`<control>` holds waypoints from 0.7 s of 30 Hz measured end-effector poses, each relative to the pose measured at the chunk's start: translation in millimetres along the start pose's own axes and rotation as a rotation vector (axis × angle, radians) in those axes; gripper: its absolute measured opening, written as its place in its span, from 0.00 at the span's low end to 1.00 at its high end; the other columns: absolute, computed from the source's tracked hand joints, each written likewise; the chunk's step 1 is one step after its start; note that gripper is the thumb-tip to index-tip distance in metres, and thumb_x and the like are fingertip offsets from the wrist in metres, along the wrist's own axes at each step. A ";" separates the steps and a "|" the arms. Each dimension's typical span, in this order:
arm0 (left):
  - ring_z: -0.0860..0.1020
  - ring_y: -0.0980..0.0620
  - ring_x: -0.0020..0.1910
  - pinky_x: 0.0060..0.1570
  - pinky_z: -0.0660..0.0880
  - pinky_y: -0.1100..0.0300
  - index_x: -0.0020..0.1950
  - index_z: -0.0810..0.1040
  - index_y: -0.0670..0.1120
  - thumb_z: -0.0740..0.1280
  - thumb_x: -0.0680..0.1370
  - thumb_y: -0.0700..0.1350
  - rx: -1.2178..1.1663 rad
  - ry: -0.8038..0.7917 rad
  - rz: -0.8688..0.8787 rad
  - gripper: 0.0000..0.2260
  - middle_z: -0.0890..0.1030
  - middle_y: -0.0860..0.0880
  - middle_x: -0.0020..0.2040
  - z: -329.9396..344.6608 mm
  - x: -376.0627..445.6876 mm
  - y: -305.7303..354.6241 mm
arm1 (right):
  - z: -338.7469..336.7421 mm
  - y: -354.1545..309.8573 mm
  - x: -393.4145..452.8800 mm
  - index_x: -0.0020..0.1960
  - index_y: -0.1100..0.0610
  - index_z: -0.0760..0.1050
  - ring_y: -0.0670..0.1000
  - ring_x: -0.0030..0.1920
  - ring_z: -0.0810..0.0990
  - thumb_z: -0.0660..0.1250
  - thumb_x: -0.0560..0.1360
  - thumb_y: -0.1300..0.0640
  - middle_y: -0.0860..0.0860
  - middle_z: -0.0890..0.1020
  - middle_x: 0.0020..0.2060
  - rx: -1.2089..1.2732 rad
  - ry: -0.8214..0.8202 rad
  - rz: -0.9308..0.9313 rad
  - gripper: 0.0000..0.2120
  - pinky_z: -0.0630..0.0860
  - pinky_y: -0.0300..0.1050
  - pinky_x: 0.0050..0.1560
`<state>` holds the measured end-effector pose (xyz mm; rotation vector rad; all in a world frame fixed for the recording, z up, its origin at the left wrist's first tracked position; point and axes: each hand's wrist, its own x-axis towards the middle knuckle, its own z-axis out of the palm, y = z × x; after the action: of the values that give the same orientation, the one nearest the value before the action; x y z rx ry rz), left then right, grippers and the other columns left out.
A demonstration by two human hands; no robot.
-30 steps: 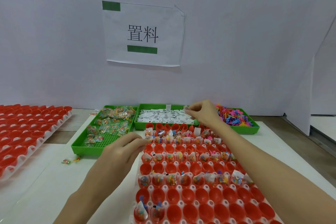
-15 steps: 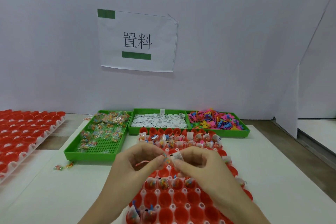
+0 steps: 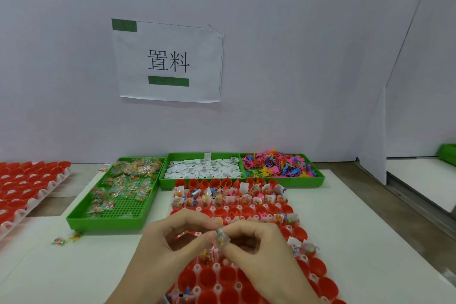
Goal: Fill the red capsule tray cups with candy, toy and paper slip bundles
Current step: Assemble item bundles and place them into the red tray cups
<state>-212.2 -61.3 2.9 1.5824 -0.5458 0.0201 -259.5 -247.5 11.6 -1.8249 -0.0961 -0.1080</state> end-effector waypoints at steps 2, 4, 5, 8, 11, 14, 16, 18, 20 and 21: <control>0.86 0.49 0.43 0.44 0.82 0.61 0.44 0.88 0.48 0.77 0.69 0.42 -0.007 0.048 0.012 0.05 0.87 0.43 0.43 0.4 -1.1 2.1 | 0.7 0.4 -0.8 0.51 0.50 0.87 0.49 0.44 0.87 0.73 0.78 0.57 0.51 0.87 0.42 0.034 -0.031 0.008 0.05 0.82 0.43 0.51; 0.86 0.48 0.42 0.44 0.82 0.62 0.44 0.88 0.48 0.77 0.68 0.42 -0.004 0.064 0.024 0.06 0.87 0.42 0.43 -0.1 -1.4 3.1 | -1.6 1.4 -1.1 0.56 0.55 0.85 0.50 0.47 0.87 0.70 0.79 0.63 0.52 0.88 0.44 0.096 -0.047 0.044 0.09 0.82 0.41 0.54; 0.86 0.48 0.43 0.45 0.82 0.62 0.44 0.88 0.48 0.77 0.68 0.42 -0.001 0.066 0.024 0.06 0.87 0.43 0.43 -0.6 -1.3 3.4 | -2.5 1.7 -1.1 0.57 0.56 0.85 0.50 0.47 0.88 0.70 0.79 0.65 0.53 0.88 0.44 0.124 -0.036 0.060 0.10 0.82 0.40 0.54; 0.86 0.48 0.44 0.46 0.82 0.61 0.44 0.88 0.49 0.78 0.69 0.43 0.018 0.065 -0.001 0.05 0.87 0.43 0.43 -2.2 -1.1 4.0 | -2.6 1.5 -0.7 0.55 0.57 0.85 0.54 0.45 0.88 0.72 0.77 0.66 0.55 0.88 0.45 0.207 0.042 0.053 0.09 0.83 0.41 0.51; 0.86 0.46 0.44 0.47 0.83 0.58 0.45 0.87 0.49 0.78 0.70 0.43 0.008 0.009 -0.026 0.05 0.87 0.42 0.43 -2.0 -2.3 5.1 | -1.6 1.8 -1.1 0.49 0.57 0.85 0.56 0.43 0.88 0.75 0.75 0.65 0.55 0.88 0.43 0.222 0.081 -0.001 0.06 0.84 0.42 0.48; 0.87 0.46 0.42 0.45 0.83 0.59 0.44 0.88 0.49 0.78 0.69 0.44 0.009 0.044 -0.015 0.06 0.87 0.42 0.41 -1.1 -2.6 5.6 | -1.6 3.9 -1.0 0.50 0.60 0.85 0.56 0.46 0.88 0.71 0.77 0.68 0.57 0.88 0.44 0.267 0.055 -0.002 0.06 0.84 0.44 0.49; 0.86 0.47 0.41 0.44 0.83 0.61 0.44 0.88 0.50 0.78 0.68 0.43 0.037 0.085 -0.002 0.06 0.87 0.43 0.41 -1.1 -2.8 5.9 | -3.5 3.4 -0.5 0.51 0.61 0.85 0.56 0.49 0.88 0.65 0.80 0.70 0.58 0.87 0.46 0.273 0.018 0.015 0.11 0.84 0.45 0.50; 0.86 0.47 0.41 0.44 0.83 0.59 0.46 0.87 0.51 0.78 0.69 0.43 0.052 0.111 0.021 0.08 0.86 0.43 0.40 -2.2 -2.9 5.9 | -8.7 1.5 1.7 0.51 0.58 0.86 0.53 0.50 0.87 0.63 0.81 0.70 0.55 0.88 0.47 0.196 0.010 0.031 0.14 0.84 0.44 0.50; 0.84 0.45 0.40 0.44 0.83 0.58 0.51 0.87 0.53 0.76 0.70 0.42 0.046 0.135 0.060 0.11 0.85 0.42 0.40 -3.8 -2.7 5.5 | -18.9 -0.1 9.6 0.49 0.55 0.86 0.49 0.47 0.87 0.64 0.80 0.70 0.50 0.88 0.45 0.052 0.051 0.026 0.15 0.83 0.40 0.48; 0.84 0.46 0.40 0.44 0.82 0.60 0.53 0.86 0.55 0.75 0.71 0.42 0.046 0.150 0.078 0.13 0.84 0.42 0.41 -4.5 -2.4 5.2 | -26.5 -0.8 17.0 0.48 0.54 0.86 0.48 0.45 0.87 0.64 0.80 0.70 0.48 0.88 0.43 -0.018 0.077 0.020 0.15 0.83 0.39 0.47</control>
<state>-214.8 -56.2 7.4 1.5886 -0.4919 0.2106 -243.3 -272.8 21.2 -1.8366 -0.0228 -0.1660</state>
